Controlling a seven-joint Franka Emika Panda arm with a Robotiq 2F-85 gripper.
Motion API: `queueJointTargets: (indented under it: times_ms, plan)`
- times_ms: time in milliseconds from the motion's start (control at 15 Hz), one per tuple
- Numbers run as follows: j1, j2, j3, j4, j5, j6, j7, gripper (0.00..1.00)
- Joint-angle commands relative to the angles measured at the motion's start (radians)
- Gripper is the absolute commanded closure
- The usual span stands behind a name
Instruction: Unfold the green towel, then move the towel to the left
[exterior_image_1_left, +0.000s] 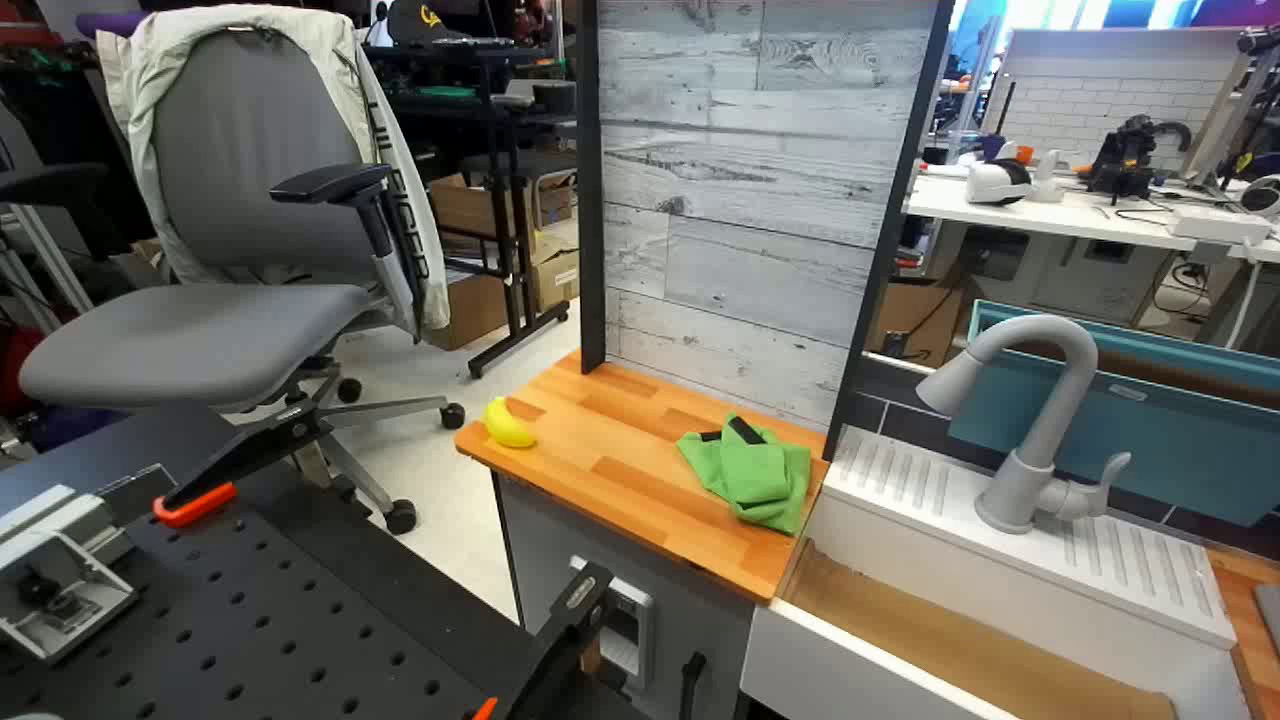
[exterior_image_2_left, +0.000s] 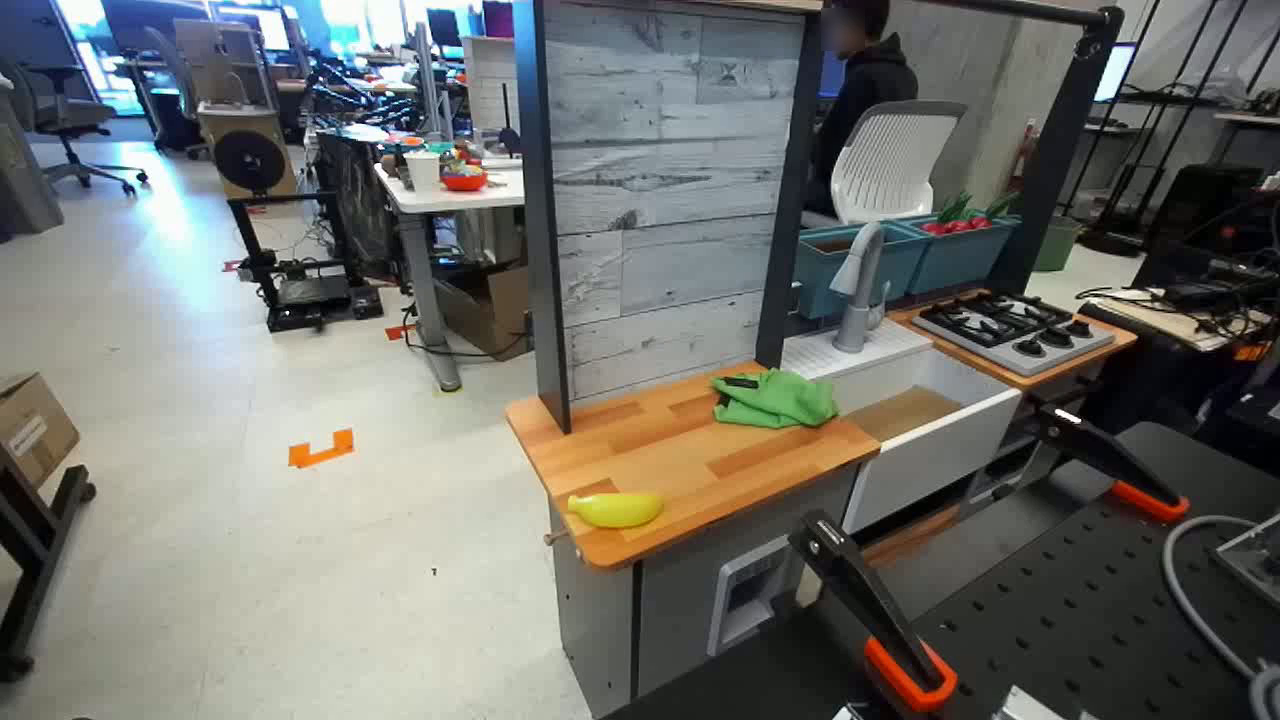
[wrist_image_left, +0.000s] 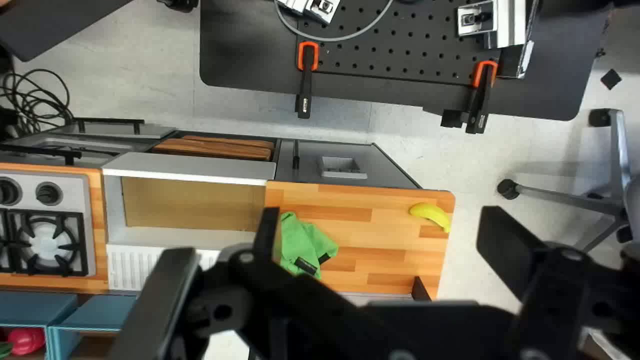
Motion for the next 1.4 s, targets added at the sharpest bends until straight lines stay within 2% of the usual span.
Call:
queueJointTargets:
  times_ms: [0,400,667,933,1333]
  plan:
    - [-0.006,0.001,0.005,0.003,0.003,-0.002,-0.002,0.0]
    - [-0.006,0.001,0.005,0.003,0.003,-0.002,-0.002,0.0]
    - [0.001,0.094,0.009,0.018,0.033,0.064,0.04,0.0]
    - [-0.001,0.25,0.017,0.049,0.079,0.186,0.091,0.0]
    - [-0.02,0.58,0.022,0.129,0.143,0.468,0.156,0.0]
